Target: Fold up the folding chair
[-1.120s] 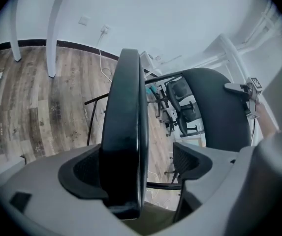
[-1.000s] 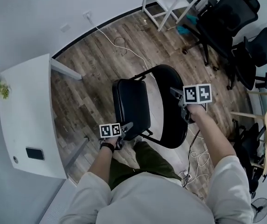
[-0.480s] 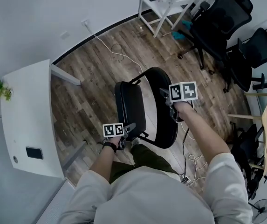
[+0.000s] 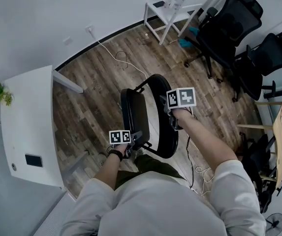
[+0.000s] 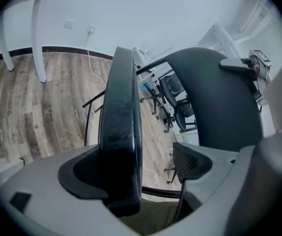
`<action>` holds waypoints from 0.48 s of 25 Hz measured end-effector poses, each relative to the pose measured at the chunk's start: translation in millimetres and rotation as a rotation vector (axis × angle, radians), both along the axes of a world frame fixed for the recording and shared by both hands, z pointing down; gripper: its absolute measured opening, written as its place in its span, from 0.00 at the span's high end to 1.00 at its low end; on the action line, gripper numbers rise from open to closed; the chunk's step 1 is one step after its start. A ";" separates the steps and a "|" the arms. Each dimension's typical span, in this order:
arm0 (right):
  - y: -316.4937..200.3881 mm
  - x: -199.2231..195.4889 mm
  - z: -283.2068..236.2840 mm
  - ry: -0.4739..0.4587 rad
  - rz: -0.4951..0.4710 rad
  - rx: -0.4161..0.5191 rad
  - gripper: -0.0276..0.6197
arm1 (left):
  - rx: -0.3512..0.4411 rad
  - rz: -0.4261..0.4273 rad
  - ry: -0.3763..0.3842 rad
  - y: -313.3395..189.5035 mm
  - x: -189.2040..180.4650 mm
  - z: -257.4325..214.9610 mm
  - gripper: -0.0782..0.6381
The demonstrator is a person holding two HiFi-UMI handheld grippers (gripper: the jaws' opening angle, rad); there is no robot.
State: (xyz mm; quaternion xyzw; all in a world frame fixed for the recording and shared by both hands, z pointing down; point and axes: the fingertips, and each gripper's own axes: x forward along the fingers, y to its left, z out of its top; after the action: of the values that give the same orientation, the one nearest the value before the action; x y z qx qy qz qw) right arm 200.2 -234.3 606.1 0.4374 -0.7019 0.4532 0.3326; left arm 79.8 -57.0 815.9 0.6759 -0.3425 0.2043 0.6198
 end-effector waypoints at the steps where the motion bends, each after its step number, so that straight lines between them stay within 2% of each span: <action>1: -0.1 -0.6 -0.3 0.003 0.000 0.001 0.84 | 0.001 0.002 -0.003 -0.2 1.0 -0.3 0.29; 12: 1.2 -12.3 -9.5 0.020 0.015 -0.003 0.83 | 0.030 0.067 0.060 -1.8 43.3 -20.3 0.29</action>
State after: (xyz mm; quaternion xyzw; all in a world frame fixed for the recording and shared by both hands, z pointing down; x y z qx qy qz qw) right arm 188.0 -233.1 596.6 0.4466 -0.6944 0.4525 0.3370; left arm 123.1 -58.8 795.6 0.7018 -0.3042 0.1995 0.6125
